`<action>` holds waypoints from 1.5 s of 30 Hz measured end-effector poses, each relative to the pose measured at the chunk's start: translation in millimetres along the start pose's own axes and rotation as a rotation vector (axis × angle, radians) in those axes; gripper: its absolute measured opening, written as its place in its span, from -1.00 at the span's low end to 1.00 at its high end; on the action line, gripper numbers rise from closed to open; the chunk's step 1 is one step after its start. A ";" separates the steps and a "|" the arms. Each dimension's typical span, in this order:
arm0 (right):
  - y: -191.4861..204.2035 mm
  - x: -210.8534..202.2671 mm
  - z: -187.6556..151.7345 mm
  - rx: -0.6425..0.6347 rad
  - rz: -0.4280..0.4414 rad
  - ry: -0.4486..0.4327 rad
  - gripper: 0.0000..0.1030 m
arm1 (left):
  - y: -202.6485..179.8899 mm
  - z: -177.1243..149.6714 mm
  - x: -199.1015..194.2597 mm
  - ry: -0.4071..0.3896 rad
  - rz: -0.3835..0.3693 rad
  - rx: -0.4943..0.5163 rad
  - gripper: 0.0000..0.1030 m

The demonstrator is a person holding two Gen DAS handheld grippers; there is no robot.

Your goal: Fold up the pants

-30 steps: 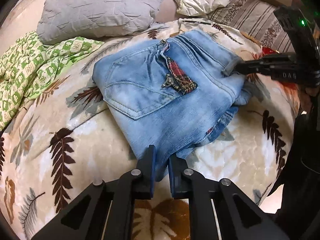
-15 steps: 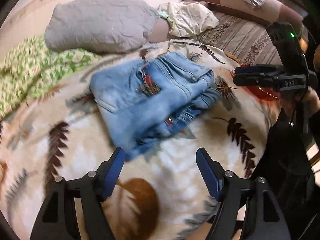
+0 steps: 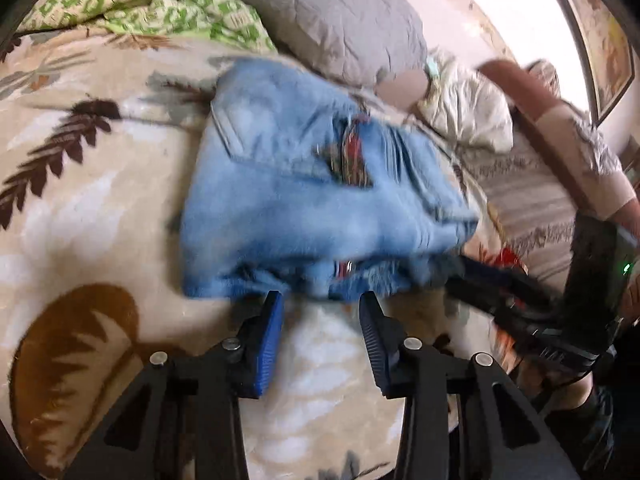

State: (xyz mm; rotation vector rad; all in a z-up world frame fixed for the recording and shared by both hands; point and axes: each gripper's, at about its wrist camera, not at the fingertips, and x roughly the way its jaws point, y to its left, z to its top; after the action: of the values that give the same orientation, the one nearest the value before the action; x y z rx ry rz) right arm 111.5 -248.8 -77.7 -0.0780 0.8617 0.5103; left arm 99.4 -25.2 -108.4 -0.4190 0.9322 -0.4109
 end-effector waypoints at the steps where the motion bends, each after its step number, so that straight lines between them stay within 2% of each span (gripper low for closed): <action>1: 0.8 1.9 0.9 -0.006 0.007 -0.001 0.03 | 1.8 2.5 0.1 -0.006 -0.002 -0.015 -0.21; 5: 3.5 12.1 5.6 -0.027 0.031 0.008 0.00 | 4.5 10.5 6.4 -0.003 0.002 -0.050 -0.21; 6: 4.8 15.8 5.8 -0.035 0.035 0.017 -0.15 | 2.1 12.2 9.6 0.004 0.020 -0.027 -0.21; 9: 6.1 24.5 3.4 -0.032 0.024 0.041 -0.27 | -4.6 16.5 13.5 0.003 0.056 0.002 -0.23; 11: 3.7 22.9 2.8 -0.018 0.031 0.029 -0.36 | -5.5 19.5 14.6 0.003 0.071 0.000 -0.33; 12: 2.3 21.7 2.4 -0.008 0.039 0.025 -0.45 | -7.0 21.1 14.6 0.004 0.078 0.006 -0.49; 14: 2.1 20.1 1.4 -0.005 0.049 0.019 -0.50 | -6.6 21.6 13.5 0.008 0.094 0.023 -0.57; 16: 4.3 17.9 0.4 -0.019 0.046 0.015 -0.54 | -5.5 23.1 13.2 0.018 0.112 0.035 -0.73; 17: 4.1 15.8 0.1 -0.023 0.044 0.010 -0.65 | -2.8 22.7 11.9 0.022 0.129 0.040 -0.78; 18: -0.2 11.7 -2.1 -0.014 0.019 0.004 -0.86 | 0.6 21.9 11.9 0.032 0.113 0.037 -0.78; 23: -26.7 12.0 -12.3 0.089 0.059 0.016 -0.87 | -2.2 22.0 13.6 0.050 0.139 0.058 -0.78; 31: -26.7 16.3 -11.8 0.103 0.038 0.010 -0.87 | -3.2 23.9 12.6 0.064 0.133 0.074 -0.74; 32: -25.8 16.0 -11.4 0.104 0.038 0.008 -0.86 | -4.9 24.0 8.8 0.062 0.125 0.077 -0.68; 34: -24.8 8.0 -11.5 0.099 0.052 -0.002 -0.82 | -9.8 22.5 -3.8 0.074 0.116 0.113 -0.33; 35: -25.5 0.9 -10.9 0.102 0.051 -0.003 -0.80 | -13.6 20.7 -13.4 0.072 0.105 0.144 0.07; 36: -26.2 -6.7 -10.2 0.101 0.050 -0.008 -0.80 | -17.4 19.5 -25.0 0.065 0.091 0.179 0.33; 39: -32.5 -27.7 -4.0 0.102 0.012 -0.047 -0.79 | -24.6 27.2 -51.1 0.046 0.094 0.254 0.47; 41: -42.3 -35.8 3.7 0.140 0.011 -0.065 -0.74 | -22.0 42.2 -61.6 0.030 0.114 0.257 0.54; 43: -53.4 -38.9 13.5 0.181 -0.001 -0.078 -0.56 | -14.9 64.0 -65.4 0.022 0.132 0.242 0.62; 44: -57.9 -39.9 18.0 0.195 -0.006 -0.087 -0.26 | -12.0 75.1 -64.5 0.026 0.146 0.233 0.62; 45: -62.1 -40.5 23.5 0.216 -0.016 -0.100 0.32 | -8.2 88.3 -61.9 0.029 0.154 0.229 0.62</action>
State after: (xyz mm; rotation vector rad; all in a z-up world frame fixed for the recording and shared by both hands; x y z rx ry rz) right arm 134.8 -313.1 -40.7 0.1371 0.8126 0.4008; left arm 138.7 14.1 -15.6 -0.1314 0.9269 -0.3792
